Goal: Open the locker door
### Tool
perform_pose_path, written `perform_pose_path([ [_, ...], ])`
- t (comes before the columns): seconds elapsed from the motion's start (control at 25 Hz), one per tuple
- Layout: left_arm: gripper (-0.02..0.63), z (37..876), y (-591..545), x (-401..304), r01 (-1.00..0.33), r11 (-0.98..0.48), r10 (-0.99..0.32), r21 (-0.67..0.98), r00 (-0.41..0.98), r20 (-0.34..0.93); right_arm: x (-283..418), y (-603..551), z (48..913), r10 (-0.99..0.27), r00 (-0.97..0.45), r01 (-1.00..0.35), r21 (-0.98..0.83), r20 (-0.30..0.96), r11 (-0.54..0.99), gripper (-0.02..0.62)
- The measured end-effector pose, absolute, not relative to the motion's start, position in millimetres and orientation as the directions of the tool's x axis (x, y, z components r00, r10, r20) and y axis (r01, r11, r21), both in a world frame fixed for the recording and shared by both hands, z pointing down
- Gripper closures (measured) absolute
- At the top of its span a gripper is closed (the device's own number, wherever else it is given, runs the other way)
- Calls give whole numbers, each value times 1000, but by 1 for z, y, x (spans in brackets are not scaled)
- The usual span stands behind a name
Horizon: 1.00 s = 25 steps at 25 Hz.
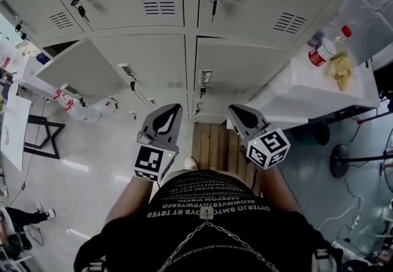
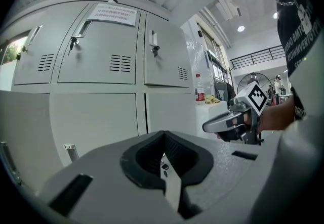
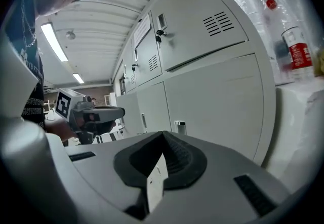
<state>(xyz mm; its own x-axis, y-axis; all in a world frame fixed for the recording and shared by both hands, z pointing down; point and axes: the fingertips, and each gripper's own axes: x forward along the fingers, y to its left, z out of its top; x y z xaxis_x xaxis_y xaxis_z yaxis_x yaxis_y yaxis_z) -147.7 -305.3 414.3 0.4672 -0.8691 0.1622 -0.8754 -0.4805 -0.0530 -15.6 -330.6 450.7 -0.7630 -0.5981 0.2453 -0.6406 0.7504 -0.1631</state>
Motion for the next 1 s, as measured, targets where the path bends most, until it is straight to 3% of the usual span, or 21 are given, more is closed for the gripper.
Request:
perform_pose_path([
  [0.32, 607, 419, -322, -167, -871, -489, -863, -45, 476, 170, -60, -371, 462, -574, -772, -623, -139, 274, 770, 598],
  [0.6, 607, 431, -321, -182, -885, -463, -874, -52, 445, 196, -88, -395, 473, -542, -794, -595, -169, 275, 786, 501],
  [1.0, 607, 433, -321, -196, -904, -425, -890, -50, 408, 203, -108, -424, 496, -597, -729, -663, -130, 333, 737, 483],
])
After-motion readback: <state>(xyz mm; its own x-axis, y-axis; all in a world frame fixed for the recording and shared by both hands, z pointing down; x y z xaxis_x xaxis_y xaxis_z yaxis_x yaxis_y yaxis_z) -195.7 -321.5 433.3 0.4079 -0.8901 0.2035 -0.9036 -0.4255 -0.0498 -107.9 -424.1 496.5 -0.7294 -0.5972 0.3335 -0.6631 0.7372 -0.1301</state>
